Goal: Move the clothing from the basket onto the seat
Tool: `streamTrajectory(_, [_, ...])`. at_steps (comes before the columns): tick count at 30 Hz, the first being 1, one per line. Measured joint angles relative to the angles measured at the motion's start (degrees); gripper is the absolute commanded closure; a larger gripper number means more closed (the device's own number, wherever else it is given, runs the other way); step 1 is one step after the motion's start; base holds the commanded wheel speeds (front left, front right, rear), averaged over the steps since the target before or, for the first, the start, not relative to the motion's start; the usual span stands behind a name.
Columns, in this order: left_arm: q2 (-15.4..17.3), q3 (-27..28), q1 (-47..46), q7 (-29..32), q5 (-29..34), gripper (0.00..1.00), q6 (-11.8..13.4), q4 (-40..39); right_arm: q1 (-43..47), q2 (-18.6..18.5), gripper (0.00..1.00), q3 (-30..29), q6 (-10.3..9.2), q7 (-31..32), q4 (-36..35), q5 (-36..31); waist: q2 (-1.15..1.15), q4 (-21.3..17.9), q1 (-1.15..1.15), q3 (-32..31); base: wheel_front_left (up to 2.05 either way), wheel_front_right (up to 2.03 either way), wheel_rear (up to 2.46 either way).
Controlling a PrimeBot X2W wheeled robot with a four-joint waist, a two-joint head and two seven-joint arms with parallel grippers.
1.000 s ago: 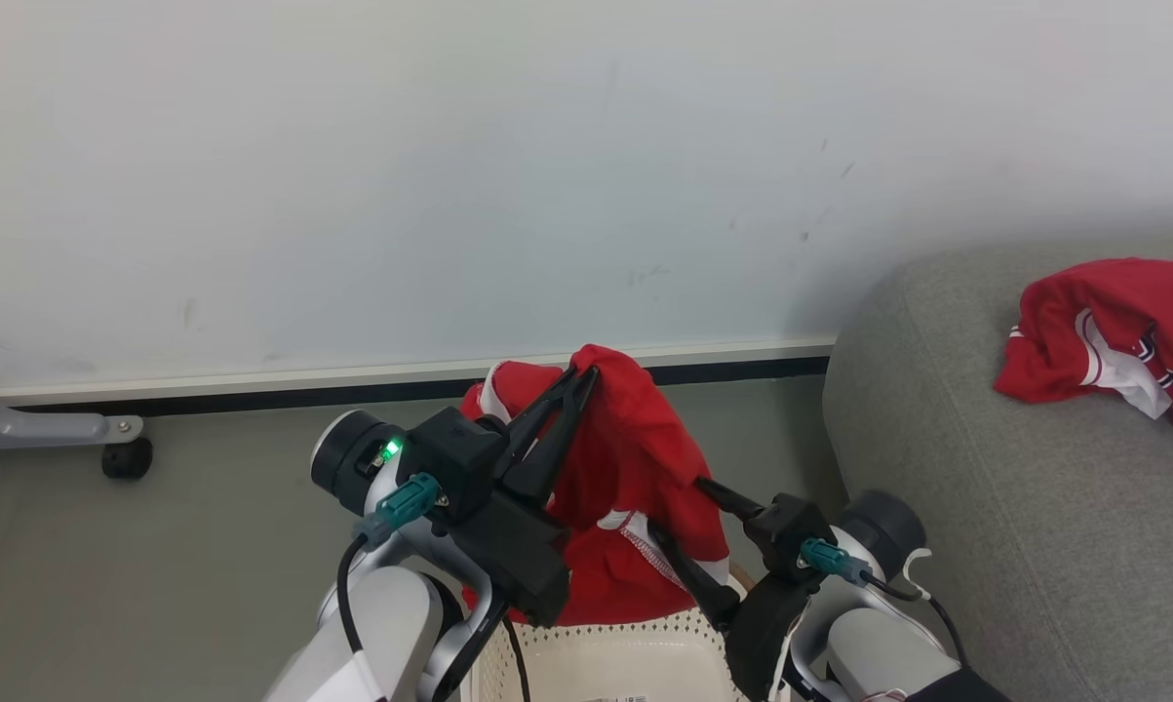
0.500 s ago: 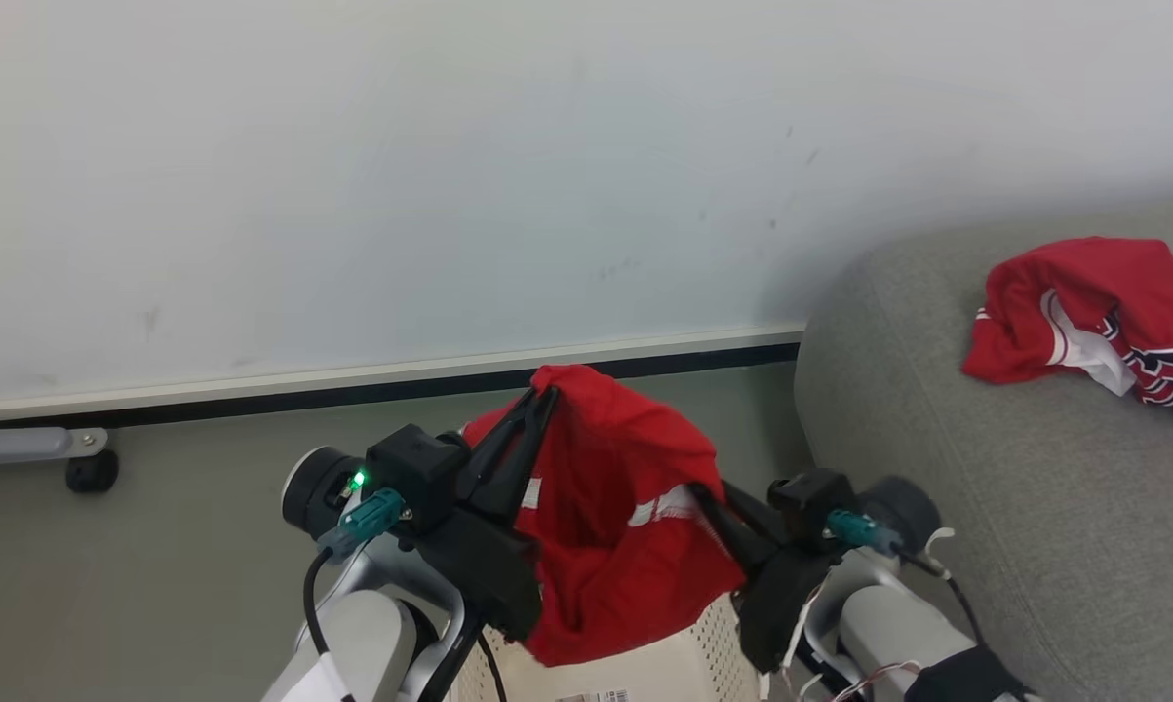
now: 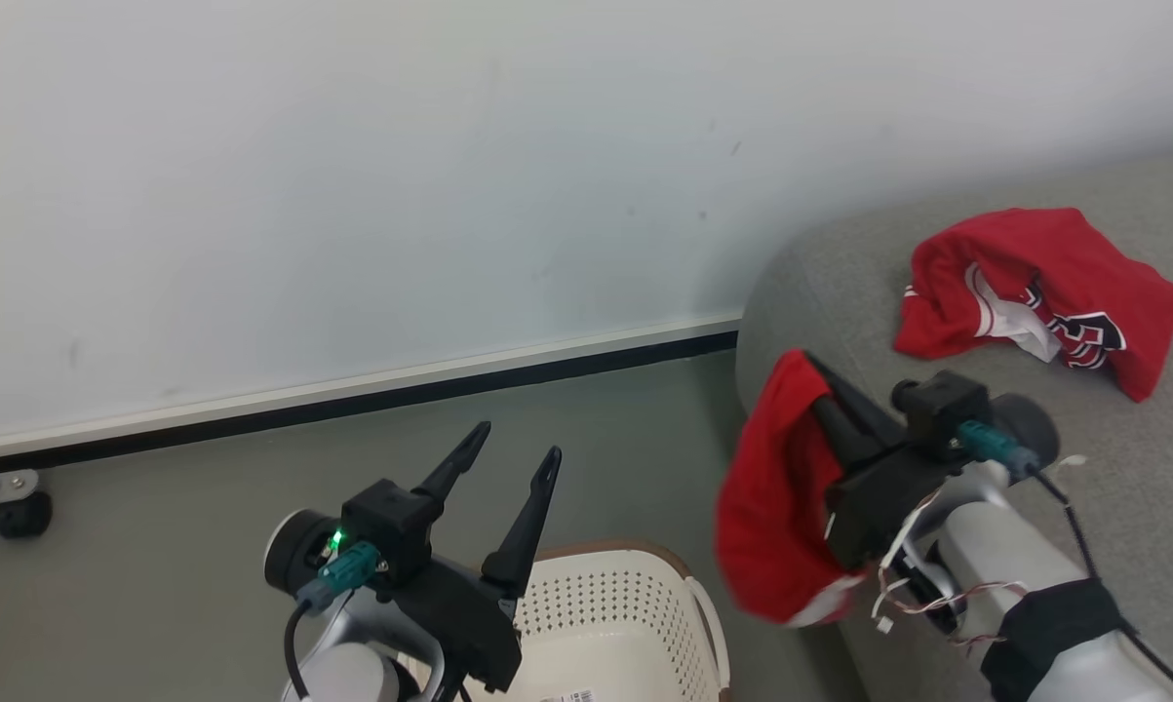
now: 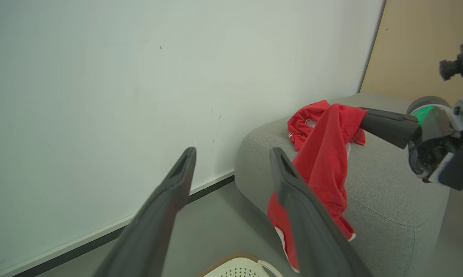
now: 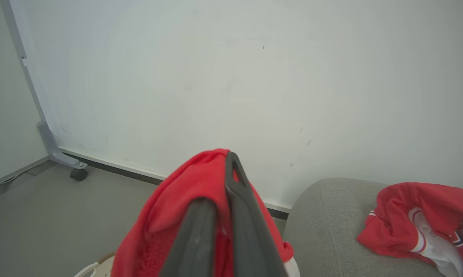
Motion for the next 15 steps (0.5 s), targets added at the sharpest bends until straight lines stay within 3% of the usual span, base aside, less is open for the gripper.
streamTrajectory(15, [0.3, -3.7, 6.3, -1.0, 0.0, 0.0, -0.3, -1.2, 2.3, -8.0, 1.0, -5.0, -4.37, -0.1, -11.1, -0.1, 0.0, -7.6, 0.0, 0.0, 0.0, 0.0, 0.0])
